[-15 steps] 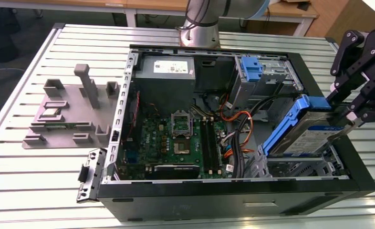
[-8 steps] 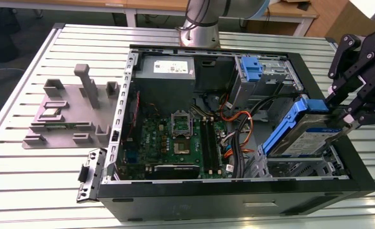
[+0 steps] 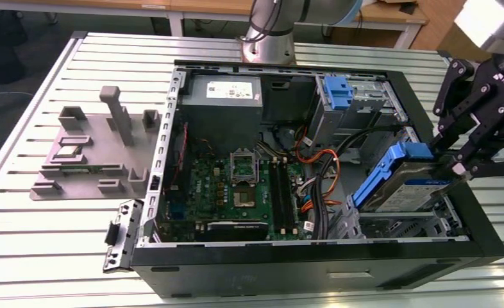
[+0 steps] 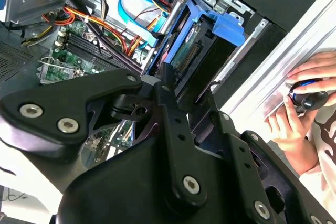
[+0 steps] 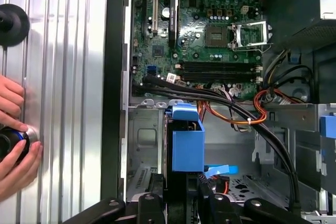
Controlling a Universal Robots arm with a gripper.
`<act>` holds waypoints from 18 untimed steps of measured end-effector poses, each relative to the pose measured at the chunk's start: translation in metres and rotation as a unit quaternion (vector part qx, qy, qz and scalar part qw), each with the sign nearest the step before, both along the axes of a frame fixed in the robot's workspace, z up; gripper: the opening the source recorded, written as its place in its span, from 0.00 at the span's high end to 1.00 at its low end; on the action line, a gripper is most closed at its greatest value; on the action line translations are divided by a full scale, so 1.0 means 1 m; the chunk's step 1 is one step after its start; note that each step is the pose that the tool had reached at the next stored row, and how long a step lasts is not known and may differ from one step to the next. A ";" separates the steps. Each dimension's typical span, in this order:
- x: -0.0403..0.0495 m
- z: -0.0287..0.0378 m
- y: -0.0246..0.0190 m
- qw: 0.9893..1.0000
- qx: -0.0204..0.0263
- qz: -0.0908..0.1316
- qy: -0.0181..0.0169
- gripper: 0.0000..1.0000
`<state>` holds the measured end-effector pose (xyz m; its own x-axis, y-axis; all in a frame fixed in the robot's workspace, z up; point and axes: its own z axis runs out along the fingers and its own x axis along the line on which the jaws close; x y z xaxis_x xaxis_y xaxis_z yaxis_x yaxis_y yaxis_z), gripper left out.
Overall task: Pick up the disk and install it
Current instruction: 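Insert the disk into the insertion slot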
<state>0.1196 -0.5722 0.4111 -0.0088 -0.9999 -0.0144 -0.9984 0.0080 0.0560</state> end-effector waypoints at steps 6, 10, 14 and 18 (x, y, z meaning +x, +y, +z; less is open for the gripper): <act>0.0000 -0.0052 -0.0002 1.000 0.000 0.000 0.000 0.65; 0.0000 -0.0111 -0.0003 1.000 0.000 0.000 0.000 0.65; 0.0000 -0.0178 -0.0004 1.000 0.000 0.000 0.000 0.65; 0.0000 -0.0181 -0.0004 1.000 0.000 0.000 0.000 0.65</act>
<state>0.1196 -0.5726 0.3930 -0.0088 -0.9999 -0.0141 -0.9984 0.0080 0.0560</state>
